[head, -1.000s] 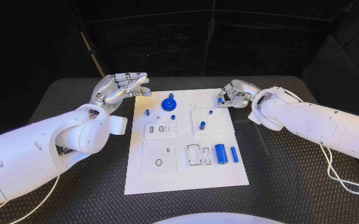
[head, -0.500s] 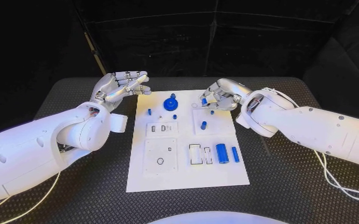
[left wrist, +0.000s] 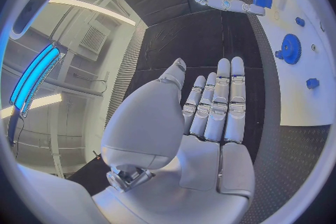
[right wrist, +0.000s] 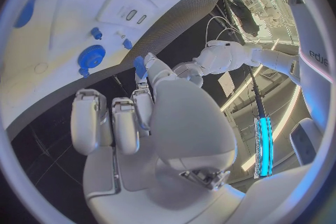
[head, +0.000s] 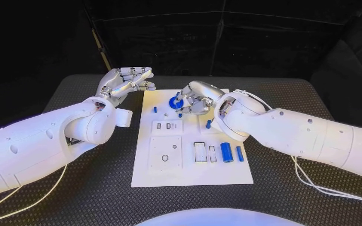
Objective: Assemble the parts on the task board
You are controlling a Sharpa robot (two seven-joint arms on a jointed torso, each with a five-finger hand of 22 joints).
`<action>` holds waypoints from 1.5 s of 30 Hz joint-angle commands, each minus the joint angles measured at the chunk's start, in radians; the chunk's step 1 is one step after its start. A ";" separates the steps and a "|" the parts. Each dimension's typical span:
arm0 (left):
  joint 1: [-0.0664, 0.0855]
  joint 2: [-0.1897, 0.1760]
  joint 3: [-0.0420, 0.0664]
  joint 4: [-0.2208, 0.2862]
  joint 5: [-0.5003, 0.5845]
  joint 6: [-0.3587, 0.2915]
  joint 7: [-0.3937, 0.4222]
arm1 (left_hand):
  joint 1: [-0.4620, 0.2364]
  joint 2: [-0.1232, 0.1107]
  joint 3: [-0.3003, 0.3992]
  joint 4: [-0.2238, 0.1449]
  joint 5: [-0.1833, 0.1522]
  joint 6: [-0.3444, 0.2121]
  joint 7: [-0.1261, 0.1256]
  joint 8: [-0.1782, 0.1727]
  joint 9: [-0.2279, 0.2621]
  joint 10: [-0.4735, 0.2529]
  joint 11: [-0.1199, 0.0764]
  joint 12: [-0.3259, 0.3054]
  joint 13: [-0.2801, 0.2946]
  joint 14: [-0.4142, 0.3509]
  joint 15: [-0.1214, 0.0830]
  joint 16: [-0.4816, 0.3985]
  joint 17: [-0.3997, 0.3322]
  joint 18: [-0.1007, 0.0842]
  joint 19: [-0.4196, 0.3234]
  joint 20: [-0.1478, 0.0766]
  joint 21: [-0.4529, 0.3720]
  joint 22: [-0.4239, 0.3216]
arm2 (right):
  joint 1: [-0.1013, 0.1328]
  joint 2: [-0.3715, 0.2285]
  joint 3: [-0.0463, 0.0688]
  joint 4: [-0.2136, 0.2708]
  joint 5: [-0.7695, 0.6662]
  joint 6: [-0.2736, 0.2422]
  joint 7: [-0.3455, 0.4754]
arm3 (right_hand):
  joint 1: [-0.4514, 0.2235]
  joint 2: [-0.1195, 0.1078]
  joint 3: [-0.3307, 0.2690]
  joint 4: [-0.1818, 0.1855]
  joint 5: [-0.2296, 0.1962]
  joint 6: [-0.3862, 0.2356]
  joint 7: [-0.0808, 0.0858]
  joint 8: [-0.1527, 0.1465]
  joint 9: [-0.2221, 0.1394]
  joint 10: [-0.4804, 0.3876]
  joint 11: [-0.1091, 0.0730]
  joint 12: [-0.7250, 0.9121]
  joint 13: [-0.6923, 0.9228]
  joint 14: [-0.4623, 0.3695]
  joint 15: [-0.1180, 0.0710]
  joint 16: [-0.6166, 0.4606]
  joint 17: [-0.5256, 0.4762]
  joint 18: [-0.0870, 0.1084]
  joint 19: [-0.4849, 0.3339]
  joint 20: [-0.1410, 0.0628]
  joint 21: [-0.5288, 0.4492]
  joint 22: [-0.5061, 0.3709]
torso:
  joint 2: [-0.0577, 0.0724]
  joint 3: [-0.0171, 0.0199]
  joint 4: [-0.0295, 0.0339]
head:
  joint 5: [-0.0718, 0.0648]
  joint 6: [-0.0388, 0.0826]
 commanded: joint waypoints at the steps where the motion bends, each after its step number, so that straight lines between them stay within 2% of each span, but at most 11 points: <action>1: 0.001 0.005 0.001 -0.004 0.000 0.016 0.001 | -0.001 0.009 0.000 -0.006 -0.003 0.008 0.001 -0.003 0.001 0.009 0.000 0.001 0.001 0.006 -0.002 -0.003 0.001 0.013 -0.005 -0.001 -0.004 -0.001 | -0.010 0.021 0.000 -0.002 -0.065 0.012 -0.090 | 0.003 0.019 0.007 -0.002 -0.007 0.028 -0.021 0.010 0.003 -0.005 -0.003 -0.005 -0.003 0.099 -0.008 0.002 0.233 -0.010 -0.002 -0.005 -0.003 0.017 | -0.006 -0.0042 0.0031 | 0.001 -0.005; 2: 0.000 0.006 0.001 -0.005 0.000 0.017 0.000 | -0.001 0.009 0.000 -0.006 -0.003 0.009 0.001 -0.002 0.001 0.010 0.000 0.002 0.001 0.007 -0.002 -0.003 0.002 0.013 -0.005 -0.001 -0.004 -0.001 | -0.015 0.028 -0.001 -0.002 -0.070 0.012 -0.102 | 0.003 0.019 0.007 -0.002 -0.007 0.028 -0.021 0.010 0.003 -0.005 -0.003 -0.005 -0.003 0.099 -0.008 0.002 0.233 -0.010 -0.002 -0.005 -0.003 0.017 | -0.007 -0.0050 0.0031 | 0.003 -0.006; 6: -0.001 0.008 0.001 -0.008 0.000 0.018 -0.002 | -0.001 0.010 0.000 -0.006 -0.003 0.010 0.001 -0.002 0.001 0.011 0.000 0.002 0.001 0.007 -0.002 -0.004 0.002 0.013 -0.005 -0.001 -0.004 -0.001 | -0.030 0.051 -0.002 -0.010 -0.086 0.013 -0.133 | 0.001 0.019 0.007 -0.003 -0.009 0.029 -0.021 0.011 0.003 -0.007 -0.003 -0.009 -0.007 0.098 -0.008 0.001 0.230 -0.009 -0.003 -0.006 -0.004 0.014 | -0.006 -0.0038 -0.0013 | 0.006 -0.006; 12: -0.002 0.012 0.001 -0.010 0.000 0.021 -0.003 | 0.000 0.011 0.000 -0.007 -0.003 0.012 0.001 -0.002 0.001 0.013 -0.001 0.003 0.002 0.008 -0.003 -0.004 0.003 0.013 -0.005 -0.002 -0.003 -0.001 | -0.046 0.072 -0.024 -0.022 -0.118 0.009 -0.150 | 0.000 0.017 0.008 -0.005 -0.009 0.030 -0.022 0.011 0.004 -0.008 -0.004 -0.010 -0.007 0.098 -0.009 0.001 0.230 -0.009 -0.005 -0.006 -0.005 0.012 | -0.005 -0.0034 -0.0001 | 0.007 -0.013; 17: -0.003 0.014 0.001 -0.012 0.000 0.023 -0.005 | 0.002 0.013 0.001 -0.009 -0.003 0.015 0.001 -0.001 0.001 0.017 -0.001 0.004 0.002 0.008 -0.003 -0.004 0.005 0.013 -0.004 -0.002 -0.003 -0.001 | -0.061 0.088 -0.031 -0.037 -0.150 0.001 -0.159 | 0.000 0.015 0.008 -0.006 -0.009 0.030 -0.022 0.012 0.004 -0.008 -0.004 -0.010 -0.007 0.098 -0.009 0.000 0.229 -0.008 -0.006 -0.006 -0.006 0.011 | -0.005 -0.0013 0.0015 | 0.013 -0.017; 22: -0.004 0.016 0.001 -0.013 0.000 0.025 -0.006 | 0.002 0.013 0.001 -0.009 -0.003 0.015 0.000 -0.001 0.001 0.017 -0.001 0.004 0.002 0.009 -0.003 -0.005 0.005 0.013 -0.004 -0.002 -0.003 -0.001 | -0.067 0.098 -0.033 -0.054 -0.165 0.005 -0.174 | -0.001 0.014 0.009 -0.006 -0.007 0.031 -0.022 0.012 0.004 -0.008 -0.004 -0.011 -0.008 0.098 -0.009 0.000 0.229 -0.008 -0.006 -0.006 -0.006 0.010 | -0.005 -0.0018 0.0035 | 0.015 -0.020; 29: -0.006 0.016 0.001 -0.014 0.000 0.029 -0.010 | 0.002 0.014 0.001 -0.010 -0.003 0.017 0.000 -0.001 0.001 0.019 -0.002 0.004 0.002 0.009 -0.003 -0.005 0.005 0.013 -0.004 -0.002 -0.003 -0.001 | -0.070 0.108 -0.034 -0.065 -0.173 0.016 -0.188 | -0.009 0.009 0.009 -0.007 -0.004 0.027 -0.021 0.010 0.002 -0.010 -0.003 -0.014 -0.010 0.097 -0.009 -0.001 0.226 -0.007 -0.008 -0.006 -0.008 0.006 | -0.004 -0.0017 0.0010 | 0.018 -0.021; 36: -0.008 0.017 0.001 -0.015 0.000 0.033 -0.012 | 0.002 0.014 0.001 -0.010 -0.003 0.017 0.000 -0.001 0.001 0.019 -0.002 0.004 0.002 0.009 -0.003 -0.005 0.005 0.013 -0.004 -0.002 -0.003 -0.001 | -0.072 0.115 -0.034 -0.070 -0.175 0.028 -0.188 | -0.014 0.005 0.009 -0.008 -0.005 0.025 -0.020 0.009 0.002 -0.011 -0.003 -0.015 -0.011 0.097 -0.009 -0.002 0.225 -0.007 -0.010 -0.006 -0.009 0.004 | -0.005 -0.0021 0.0020 | 0.019 -0.021; 45: -0.009 0.017 0.001 -0.016 0.000 0.036 -0.014 | 0.002 0.014 0.001 -0.010 -0.003 0.017 0.000 -0.001 0.001 0.019 -0.002 0.004 0.002 0.009 -0.003 -0.005 0.005 0.013 -0.004 -0.002 -0.003 -0.001 | -0.076 0.127 -0.034 -0.078 -0.175 0.043 -0.188 | -0.017 0.001 0.009 -0.009 -0.006 0.025 -0.020 0.009 0.001 -0.011 -0.002 -0.015 -0.011 0.097 -0.008 -0.002 0.224 -0.007 -0.010 -0.006 -0.010 0.003 | -0.005 -0.0019 0.0021 | 0.022 -0.028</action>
